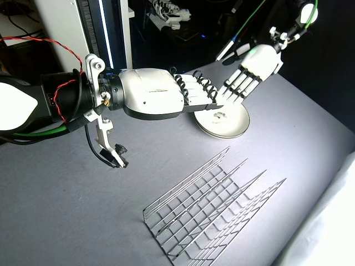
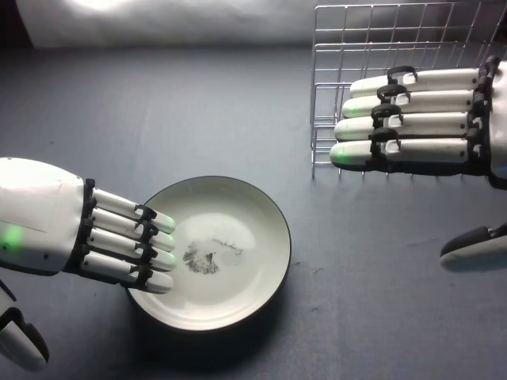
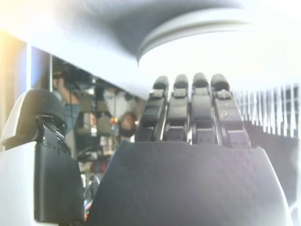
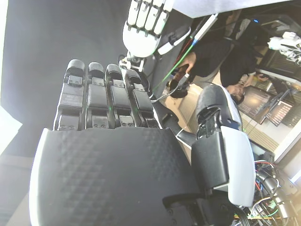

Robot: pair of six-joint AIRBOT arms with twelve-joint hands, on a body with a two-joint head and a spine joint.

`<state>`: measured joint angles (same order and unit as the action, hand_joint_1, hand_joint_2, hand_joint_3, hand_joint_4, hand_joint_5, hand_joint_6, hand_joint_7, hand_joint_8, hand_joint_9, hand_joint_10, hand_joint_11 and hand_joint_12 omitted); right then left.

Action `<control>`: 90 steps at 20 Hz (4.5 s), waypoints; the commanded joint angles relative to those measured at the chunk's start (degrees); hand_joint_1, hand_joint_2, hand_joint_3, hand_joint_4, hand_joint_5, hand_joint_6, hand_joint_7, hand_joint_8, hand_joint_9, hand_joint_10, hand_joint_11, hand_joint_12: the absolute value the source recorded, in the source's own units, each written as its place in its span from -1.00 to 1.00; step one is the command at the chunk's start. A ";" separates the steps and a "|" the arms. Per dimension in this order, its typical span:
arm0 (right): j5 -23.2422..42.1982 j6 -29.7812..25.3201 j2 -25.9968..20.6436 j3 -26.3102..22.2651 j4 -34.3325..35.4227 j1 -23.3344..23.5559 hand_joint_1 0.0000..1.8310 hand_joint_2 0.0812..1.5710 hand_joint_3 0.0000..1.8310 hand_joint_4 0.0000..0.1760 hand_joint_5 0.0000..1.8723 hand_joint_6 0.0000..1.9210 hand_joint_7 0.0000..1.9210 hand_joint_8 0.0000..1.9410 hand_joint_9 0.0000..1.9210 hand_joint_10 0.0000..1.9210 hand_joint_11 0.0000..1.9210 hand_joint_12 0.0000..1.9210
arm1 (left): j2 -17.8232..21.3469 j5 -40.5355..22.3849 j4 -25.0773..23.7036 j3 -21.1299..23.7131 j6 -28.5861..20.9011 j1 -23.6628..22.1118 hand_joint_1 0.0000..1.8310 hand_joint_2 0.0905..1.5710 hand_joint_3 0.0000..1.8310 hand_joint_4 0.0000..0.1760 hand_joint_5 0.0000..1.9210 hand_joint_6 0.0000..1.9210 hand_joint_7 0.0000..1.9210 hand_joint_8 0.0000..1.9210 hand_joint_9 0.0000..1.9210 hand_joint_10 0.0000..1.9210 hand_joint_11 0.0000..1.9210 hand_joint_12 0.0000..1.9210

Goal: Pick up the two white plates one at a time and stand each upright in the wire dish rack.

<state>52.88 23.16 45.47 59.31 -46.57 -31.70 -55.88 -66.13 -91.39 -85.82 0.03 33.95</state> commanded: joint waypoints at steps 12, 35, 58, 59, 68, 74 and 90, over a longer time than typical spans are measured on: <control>6.46 0.31 -0.14 0.01 3.63 -0.26 -0.80 0.40 -1.00 -1.00 -1.00 -1.00 -1.00 -1.00 -1.00 -1.00 -1.00 -1.00 | -4.29 -0.70 4.57 -5.36 1.80 1.94 -1.00 0.36 -1.00 -1.00 -1.00 -1.00 -1.00 -1.00 -1.00 -1.00 -1.00 -1.00; 1.83 0.91 6.25 3.37 3.01 -0.38 0.25 0.21 -1.00 -1.00 -1.00 -1.00 -1.00 -1.00 -1.00 -1.00 -1.00 -1.00 | -8.20 3.95 1.38 -1.45 6.72 2.50 -1.00 0.39 -1.00 -1.00 -1.00 -1.00 -1.00 -1.00 -1.00 -1.00 -1.00 -1.00; -3.46 0.87 18.00 6.68 1.49 -1.36 0.33 0.37 -1.00 -1.00 -0.83 -0.99 -0.84 -0.99 -0.86 -0.98 -1.00 -0.29 | -10.96 4.83 2.79 -3.85 6.67 0.76 -1.00 0.37 -1.00 -1.00 -1.00 -1.00 -1.00 -1.00 -1.00 -1.00 -1.00 -1.00; -3.56 0.87 18.37 7.01 1.48 -1.45 0.35 0.38 -1.00 -1.00 -0.82 -0.99 -0.80 -0.99 -0.83 -0.97 -1.00 -0.22 | -10.97 4.83 2.98 -3.87 6.67 0.76 -1.00 0.38 -1.00 -1.00 -1.00 -1.00 -1.00 -1.00 -1.00 -1.00 -1.00 -1.00; -3.87 0.88 23.09 11.57 0.86 -1.48 0.41 0.40 -1.00 -1.00 -0.58 -0.97 -0.55 -0.97 -0.56 -0.94 -1.00 0.24 | -11.12 4.72 3.87 -3.92 6.37 0.77 -1.00 0.37 -1.00 -1.00 -1.00 -1.00 -1.00 -1.00 -1.00 -1.00 -1.00 -1.00; -4.25 0.88 26.14 14.80 0.86 -0.73 0.39 0.37 -1.00 -1.00 -0.14 -0.95 -0.08 -0.96 -0.10 -0.84 -0.64 0.37 | -11.19 4.72 4.01 -4.11 6.33 0.80 -1.00 0.37 -1.00 -1.00 -1.00 -1.00 -1.00 -1.00 -1.00 -1.00 -1.00 -1.00; -3.89 1.12 27.76 15.78 0.86 -0.27 0.50 0.39 -1.00 -1.00 -0.08 0.18 0.06 -0.03 -0.04 0.21 -0.22 0.37 | -2.47 3.85 6.97 2.82 1.55 -3.34 -1.00 0.37 -1.00 -1.00 -1.00 -1.00 -1.00 -1.00 -1.00 -1.00 -1.00 -1.00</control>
<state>46.76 24.29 73.34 75.09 -47.42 -32.27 -58.22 -59.37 -88.40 -82.70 1.72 30.79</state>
